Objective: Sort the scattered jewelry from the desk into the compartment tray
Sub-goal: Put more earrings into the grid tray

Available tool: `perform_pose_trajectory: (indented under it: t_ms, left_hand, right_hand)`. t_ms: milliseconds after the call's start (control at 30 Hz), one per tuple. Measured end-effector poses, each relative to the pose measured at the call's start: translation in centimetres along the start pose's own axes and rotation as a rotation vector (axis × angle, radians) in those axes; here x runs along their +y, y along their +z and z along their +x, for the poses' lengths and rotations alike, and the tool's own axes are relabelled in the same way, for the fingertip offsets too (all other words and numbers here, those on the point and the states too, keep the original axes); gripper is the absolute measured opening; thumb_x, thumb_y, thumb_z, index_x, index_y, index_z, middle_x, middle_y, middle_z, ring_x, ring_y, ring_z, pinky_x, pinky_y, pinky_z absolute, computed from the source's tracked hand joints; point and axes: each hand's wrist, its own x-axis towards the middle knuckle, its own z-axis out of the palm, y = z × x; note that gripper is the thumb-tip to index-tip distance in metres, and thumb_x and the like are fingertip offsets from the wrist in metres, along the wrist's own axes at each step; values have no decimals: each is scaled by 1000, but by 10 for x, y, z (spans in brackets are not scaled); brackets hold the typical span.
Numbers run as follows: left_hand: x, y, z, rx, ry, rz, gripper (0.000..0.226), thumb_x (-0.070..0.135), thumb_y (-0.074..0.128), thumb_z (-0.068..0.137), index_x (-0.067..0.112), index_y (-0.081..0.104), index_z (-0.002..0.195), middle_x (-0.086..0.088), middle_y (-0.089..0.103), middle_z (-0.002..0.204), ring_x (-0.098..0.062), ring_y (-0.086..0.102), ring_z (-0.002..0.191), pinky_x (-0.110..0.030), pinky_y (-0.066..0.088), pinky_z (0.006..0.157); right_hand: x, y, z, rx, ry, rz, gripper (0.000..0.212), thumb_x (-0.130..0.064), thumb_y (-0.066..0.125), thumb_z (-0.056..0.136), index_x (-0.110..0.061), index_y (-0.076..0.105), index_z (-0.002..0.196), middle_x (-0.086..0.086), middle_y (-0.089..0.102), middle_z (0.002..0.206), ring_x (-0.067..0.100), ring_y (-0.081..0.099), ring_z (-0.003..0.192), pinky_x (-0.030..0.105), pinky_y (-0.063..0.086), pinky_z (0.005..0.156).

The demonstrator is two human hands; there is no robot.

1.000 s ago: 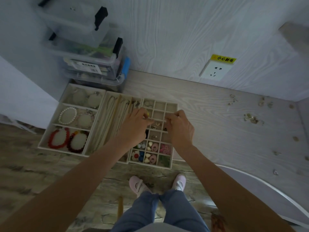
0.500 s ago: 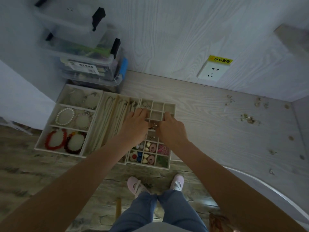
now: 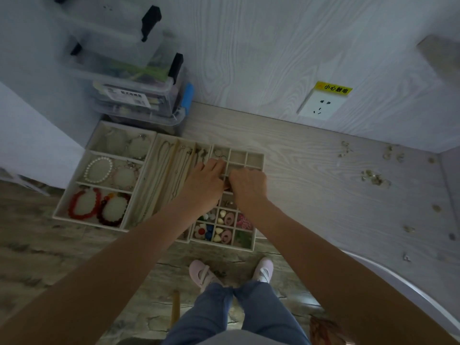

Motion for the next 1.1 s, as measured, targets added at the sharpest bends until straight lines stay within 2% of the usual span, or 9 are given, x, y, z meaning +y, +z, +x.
perform_pose_trajectory:
  t_ms: [100, 200, 367, 500, 633, 733, 833, 933, 1100]
  left_hand:
    - [0, -1, 1, 1, 0, 26, 42, 13, 41, 91, 20, 54, 130, -10, 29, 143, -27, 26, 130, -36, 27, 98]
    - [0, -1, 0, 11, 20, 37, 42, 14, 41, 92, 24, 53, 130, -10, 30, 142, -27, 27, 129, -37, 27, 98]
    - [-1, 0, 1, 4, 28, 31, 40, 19, 39, 95, 28, 52, 132, -9, 28, 145, -27, 24, 133, -39, 26, 103]
    - [0, 0, 1, 4, 35, 34, 39, 18, 44, 94, 29, 54, 130, -10, 30, 143, -28, 25, 133, -40, 25, 104]
    - [-1, 0, -1, 7, 36, 11, 39, 18, 46, 93, 28, 55, 129, -10, 33, 141, -27, 25, 133, -40, 26, 105]
    - [0, 0, -1, 6, 30, -28, 41, 16, 48, 92, 29, 53, 131, -8, 34, 138, -26, 26, 130, -38, 27, 103]
    - [-1, 1, -3, 22, 20, -69, 45, 14, 51, 90, 31, 51, 132, -7, 35, 133, -24, 28, 127, -37, 29, 104]
    - [-1, 1, -3, 38, 36, -89, 47, 11, 53, 89, 31, 52, 131, -5, 37, 129, -23, 29, 125, -36, 29, 102]
    - [4, 0, -1, 40, 54, -82, 52, 8, 52, 88, 34, 49, 133, -5, 34, 133, -23, 28, 127, -37, 28, 101]
  right_hand:
    - [2, 3, -1, 1, -47, 2, 15, -4, 53, 91, -10, 64, 99, 6, 67, 99, 24, 65, 93, 32, 48, 70]
    - [6, 10, -3, 25, -41, 31, 17, -1, 52, 90, -9, 64, 100, 8, 66, 102, 25, 65, 92, 32, 47, 68]
    - [8, 16, 0, 90, 95, 198, 15, -9, 52, 93, -11, 58, 107, 8, 61, 108, 28, 64, 92, 33, 41, 63]
    - [10, 20, 5, 86, 242, 338, 23, -16, 56, 91, -12, 49, 112, 8, 58, 111, 28, 62, 93, 30, 35, 63]
    - [18, 18, 12, 37, 327, 499, 17, -14, 50, 92, -15, 55, 109, 6, 63, 109, 25, 61, 97, 28, 37, 68]
    - [32, 11, 10, 10, 303, 632, 21, -18, 47, 93, -20, 61, 109, 3, 63, 110, 23, 60, 99, 30, 44, 75]
    - [41, 9, 5, 28, 211, 570, 27, -17, 44, 95, -24, 64, 113, 5, 56, 119, 25, 60, 103, 34, 46, 82]
    - [44, 10, 2, 28, 123, 474, 30, -14, 46, 95, -25, 64, 116, 6, 50, 123, 27, 60, 101, 31, 45, 78]
    - [44, 10, 0, 39, 99, 418, 34, -9, 49, 93, -25, 62, 121, 5, 47, 127, 26, 57, 105, 31, 44, 78]
